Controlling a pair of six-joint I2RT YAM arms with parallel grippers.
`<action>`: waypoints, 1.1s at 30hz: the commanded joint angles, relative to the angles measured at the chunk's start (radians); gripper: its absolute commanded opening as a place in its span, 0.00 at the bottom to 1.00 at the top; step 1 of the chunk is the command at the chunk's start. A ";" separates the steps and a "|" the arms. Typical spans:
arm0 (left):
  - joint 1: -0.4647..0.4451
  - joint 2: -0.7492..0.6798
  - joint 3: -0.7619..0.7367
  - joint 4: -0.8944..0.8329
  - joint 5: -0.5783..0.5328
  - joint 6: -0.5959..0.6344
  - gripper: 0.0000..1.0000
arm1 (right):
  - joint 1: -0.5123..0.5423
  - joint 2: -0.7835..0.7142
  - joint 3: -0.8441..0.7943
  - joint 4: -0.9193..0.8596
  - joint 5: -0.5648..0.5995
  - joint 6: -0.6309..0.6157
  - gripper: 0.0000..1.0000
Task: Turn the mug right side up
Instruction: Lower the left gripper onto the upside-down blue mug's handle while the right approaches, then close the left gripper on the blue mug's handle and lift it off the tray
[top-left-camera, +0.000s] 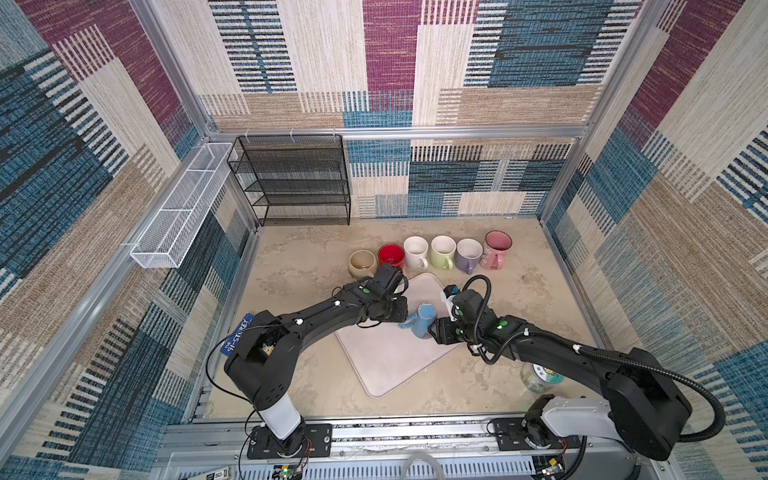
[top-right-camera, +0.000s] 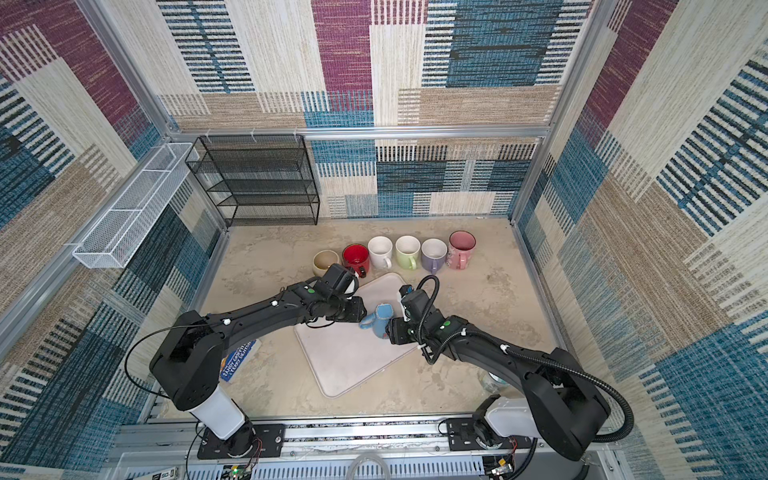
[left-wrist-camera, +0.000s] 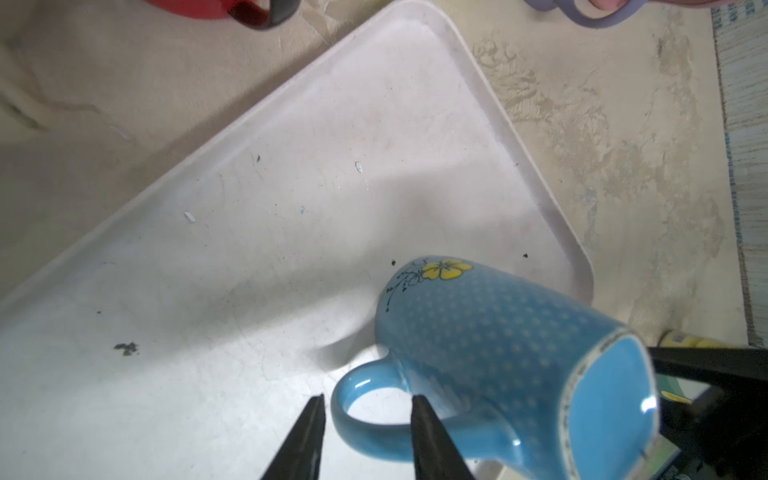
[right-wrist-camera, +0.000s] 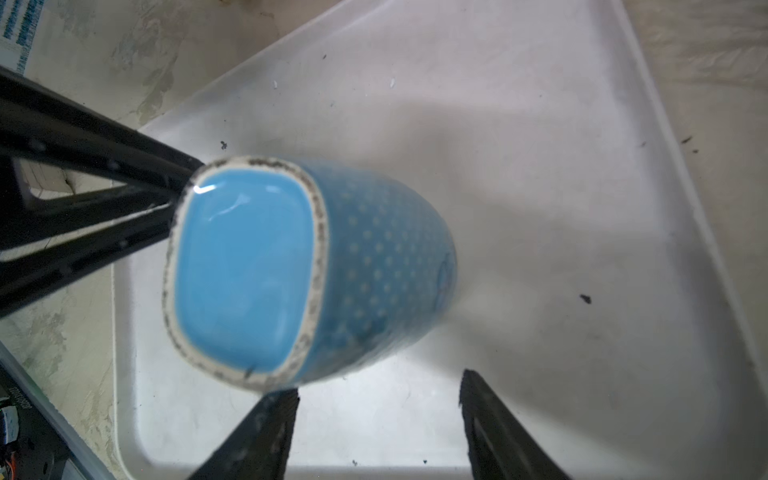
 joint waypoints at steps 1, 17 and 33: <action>0.001 -0.013 -0.038 0.040 0.031 -0.009 0.38 | -0.006 0.022 0.021 0.046 0.028 0.010 0.65; -0.069 -0.031 -0.108 0.113 0.023 -0.047 0.34 | -0.106 0.047 0.070 0.038 0.022 -0.067 0.65; -0.175 -0.139 -0.052 -0.113 -0.260 0.071 0.35 | -0.160 -0.138 -0.085 0.076 0.024 0.006 0.67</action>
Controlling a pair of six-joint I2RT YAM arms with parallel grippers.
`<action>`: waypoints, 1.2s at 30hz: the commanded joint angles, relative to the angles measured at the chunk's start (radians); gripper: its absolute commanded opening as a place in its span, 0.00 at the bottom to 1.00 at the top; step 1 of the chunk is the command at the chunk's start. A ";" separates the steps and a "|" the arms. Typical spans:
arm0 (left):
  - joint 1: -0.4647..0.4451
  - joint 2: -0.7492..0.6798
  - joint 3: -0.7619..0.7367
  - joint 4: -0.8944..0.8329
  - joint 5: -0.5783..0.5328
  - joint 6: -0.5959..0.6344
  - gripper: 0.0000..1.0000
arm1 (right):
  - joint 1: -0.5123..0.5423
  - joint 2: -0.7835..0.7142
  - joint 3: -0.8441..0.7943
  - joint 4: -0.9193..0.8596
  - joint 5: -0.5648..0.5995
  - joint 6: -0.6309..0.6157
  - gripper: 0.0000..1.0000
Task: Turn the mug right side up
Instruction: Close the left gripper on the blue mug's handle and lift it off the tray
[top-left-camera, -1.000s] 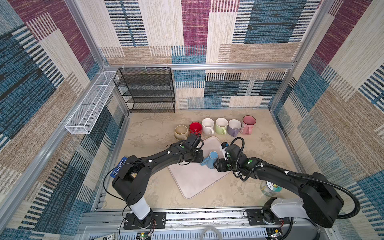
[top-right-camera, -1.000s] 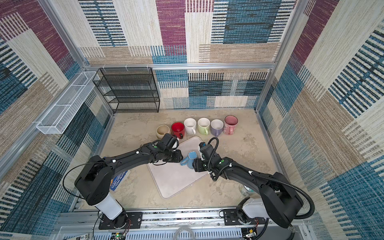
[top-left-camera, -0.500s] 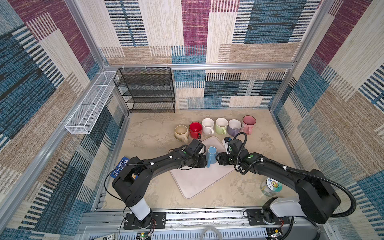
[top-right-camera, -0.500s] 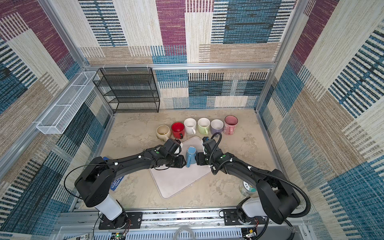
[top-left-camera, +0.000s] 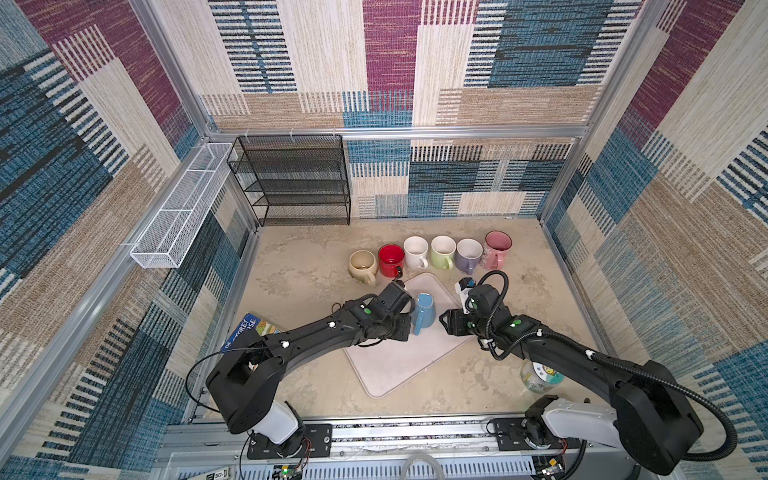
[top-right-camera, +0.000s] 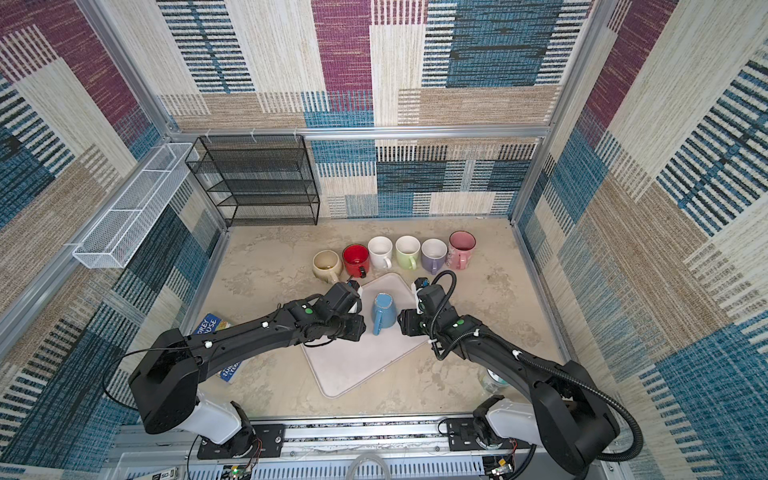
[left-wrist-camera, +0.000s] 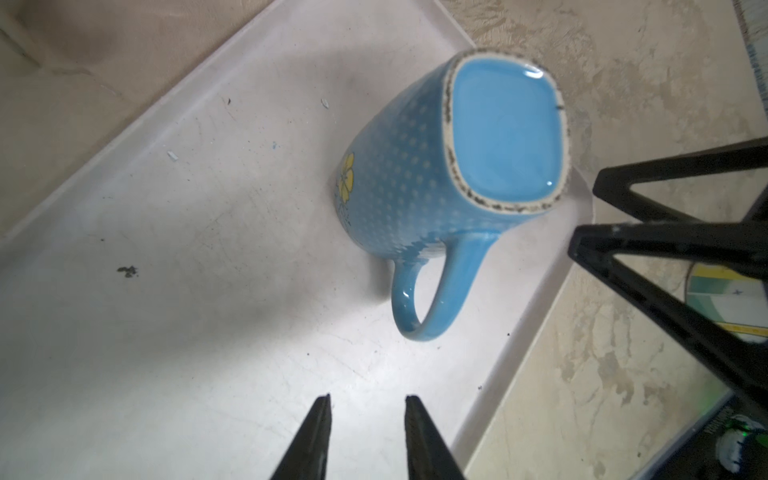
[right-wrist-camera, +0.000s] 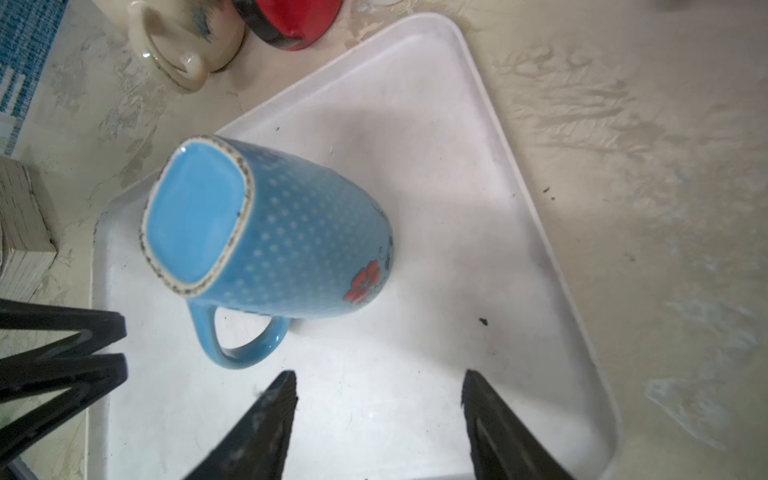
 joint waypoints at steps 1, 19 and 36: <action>-0.031 0.000 0.038 -0.066 -0.112 0.050 0.35 | -0.030 -0.042 -0.033 0.057 0.009 0.045 0.67; -0.111 0.140 0.236 -0.159 -0.220 0.093 0.34 | -0.167 -0.048 -0.058 0.126 -0.088 0.062 0.67; -0.117 0.266 0.357 -0.197 -0.217 0.082 0.39 | -0.167 -0.066 -0.082 0.145 -0.096 0.056 0.67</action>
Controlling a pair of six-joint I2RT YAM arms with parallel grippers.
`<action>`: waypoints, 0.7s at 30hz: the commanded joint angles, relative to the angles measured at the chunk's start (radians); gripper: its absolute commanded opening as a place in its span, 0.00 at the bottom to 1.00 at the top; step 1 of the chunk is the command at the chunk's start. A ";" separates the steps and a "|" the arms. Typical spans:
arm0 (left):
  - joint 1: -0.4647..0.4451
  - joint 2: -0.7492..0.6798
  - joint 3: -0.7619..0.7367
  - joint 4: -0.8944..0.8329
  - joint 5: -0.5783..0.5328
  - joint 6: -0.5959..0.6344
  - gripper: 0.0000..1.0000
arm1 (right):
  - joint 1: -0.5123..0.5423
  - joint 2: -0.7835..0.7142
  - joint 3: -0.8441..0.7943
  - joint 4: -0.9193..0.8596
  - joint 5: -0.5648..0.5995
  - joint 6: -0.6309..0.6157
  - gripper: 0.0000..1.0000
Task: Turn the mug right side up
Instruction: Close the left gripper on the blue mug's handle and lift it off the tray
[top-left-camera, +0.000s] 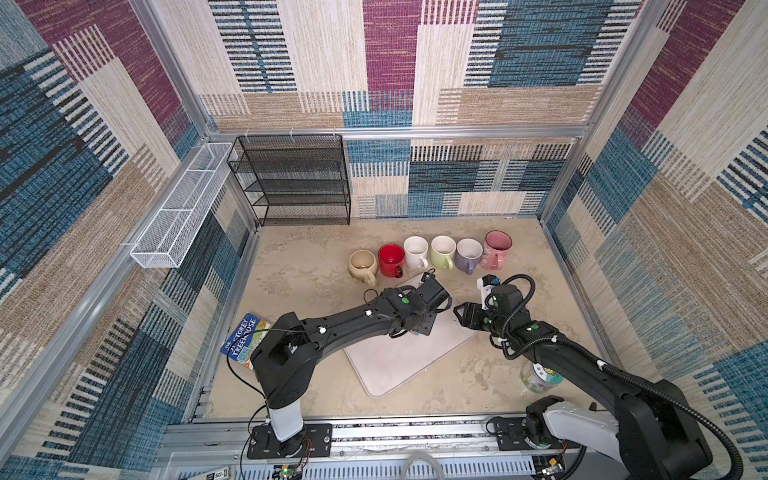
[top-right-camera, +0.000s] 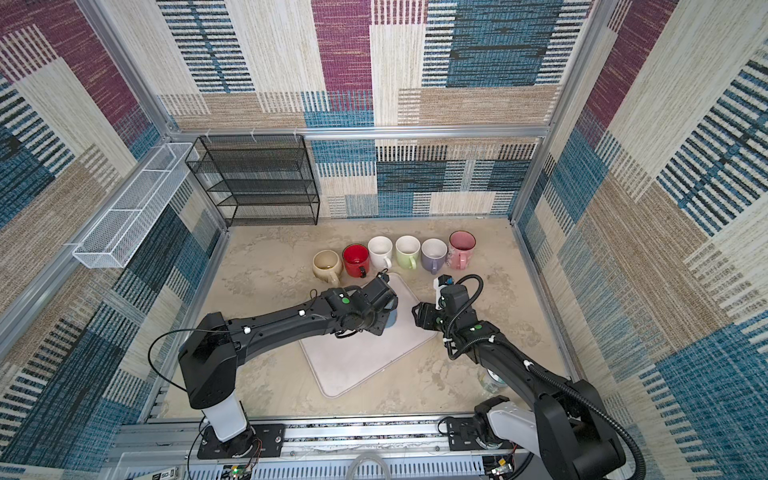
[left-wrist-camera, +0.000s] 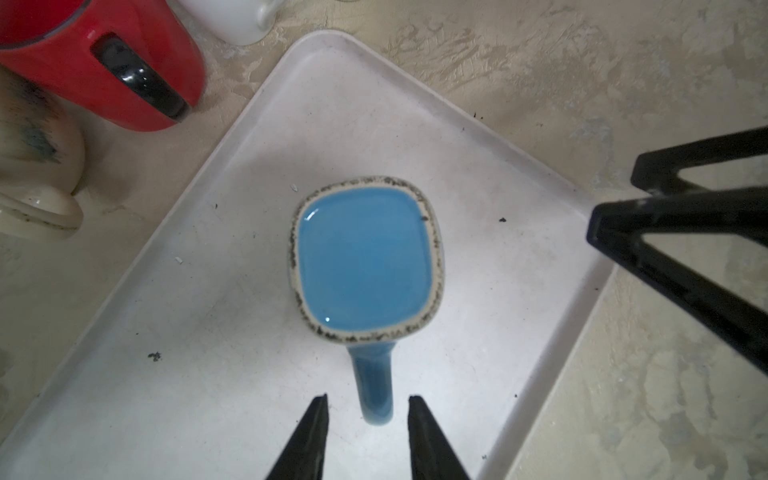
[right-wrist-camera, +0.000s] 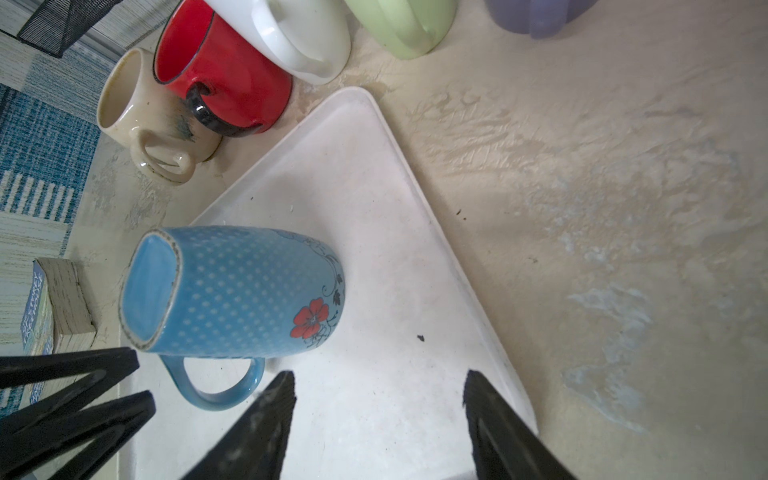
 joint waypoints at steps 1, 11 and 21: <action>-0.001 0.026 0.021 -0.021 -0.003 0.004 0.39 | -0.002 -0.005 -0.005 0.040 -0.003 0.000 0.67; -0.001 0.121 0.085 -0.055 -0.019 -0.004 0.35 | -0.001 -0.023 -0.015 0.041 -0.006 -0.004 0.67; 0.000 0.156 0.102 -0.069 -0.030 0.000 0.27 | -0.001 -0.028 -0.017 0.047 -0.009 -0.005 0.67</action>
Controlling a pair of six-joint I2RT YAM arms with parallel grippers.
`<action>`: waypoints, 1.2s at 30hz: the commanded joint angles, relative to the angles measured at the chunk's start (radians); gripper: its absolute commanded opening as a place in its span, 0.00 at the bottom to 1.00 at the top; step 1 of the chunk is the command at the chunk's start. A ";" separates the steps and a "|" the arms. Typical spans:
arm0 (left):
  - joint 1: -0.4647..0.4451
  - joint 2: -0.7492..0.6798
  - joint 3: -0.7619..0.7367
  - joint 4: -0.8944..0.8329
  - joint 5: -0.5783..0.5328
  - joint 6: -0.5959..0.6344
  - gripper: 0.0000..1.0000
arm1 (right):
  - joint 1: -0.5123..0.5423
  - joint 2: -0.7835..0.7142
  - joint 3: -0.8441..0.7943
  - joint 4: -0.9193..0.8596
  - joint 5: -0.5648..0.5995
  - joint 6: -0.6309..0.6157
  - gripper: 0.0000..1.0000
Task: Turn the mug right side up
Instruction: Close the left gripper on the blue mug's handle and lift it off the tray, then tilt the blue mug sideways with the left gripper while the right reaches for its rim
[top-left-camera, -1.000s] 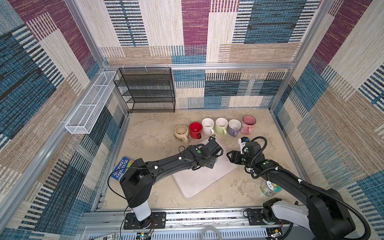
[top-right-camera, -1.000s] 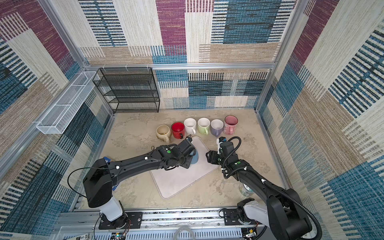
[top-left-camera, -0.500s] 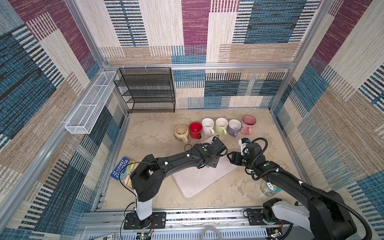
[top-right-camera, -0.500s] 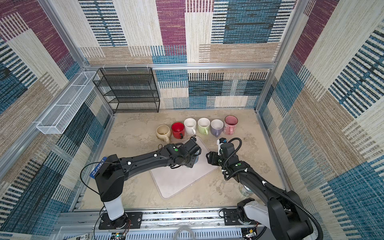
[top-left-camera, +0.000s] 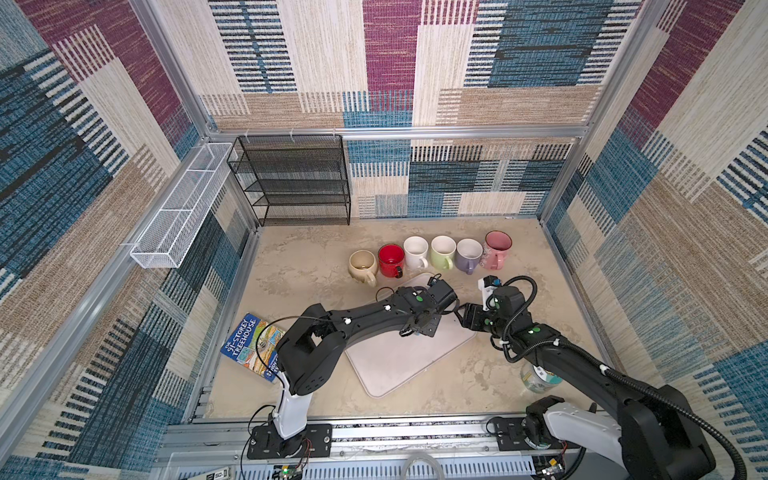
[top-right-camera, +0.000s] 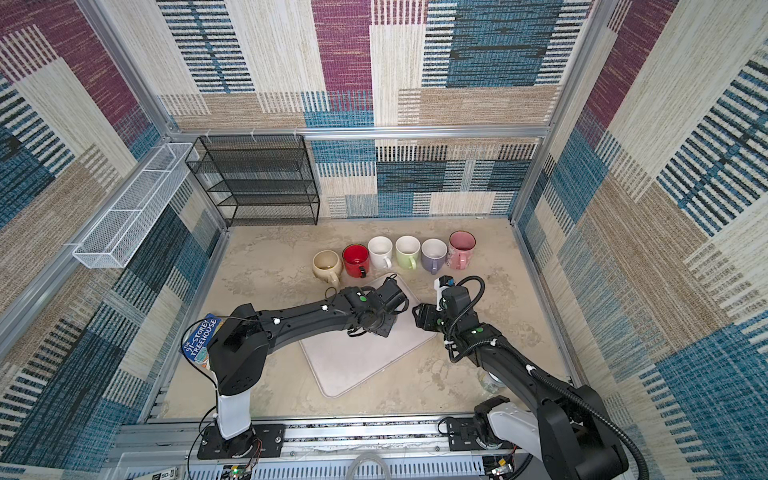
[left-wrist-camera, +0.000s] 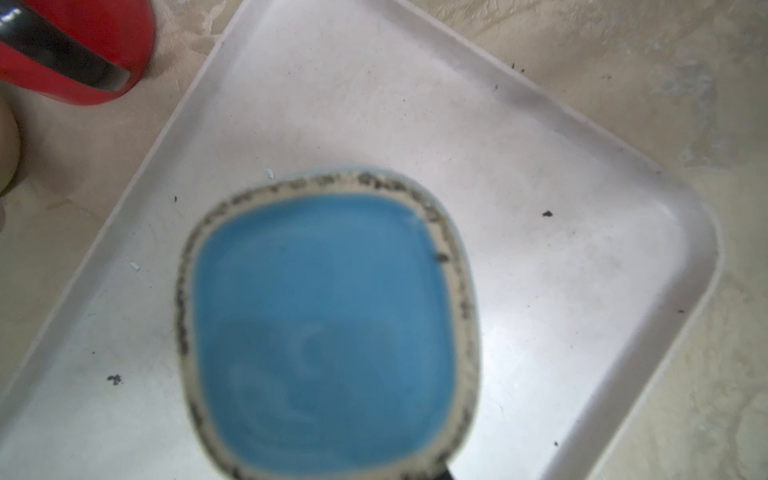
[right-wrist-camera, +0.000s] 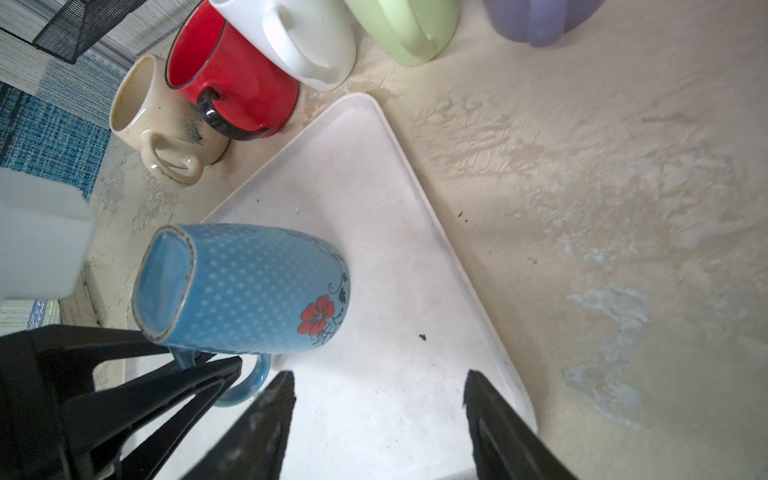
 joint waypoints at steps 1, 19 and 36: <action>0.002 0.009 0.012 -0.016 -0.020 0.006 0.27 | -0.001 -0.002 -0.001 0.035 -0.007 -0.004 0.67; 0.026 -0.003 0.026 -0.030 0.035 0.007 0.00 | -0.001 -0.015 -0.011 0.039 -0.021 -0.003 0.67; 0.188 -0.279 -0.236 0.242 0.298 0.014 0.00 | -0.001 -0.106 -0.090 0.221 -0.264 0.036 0.67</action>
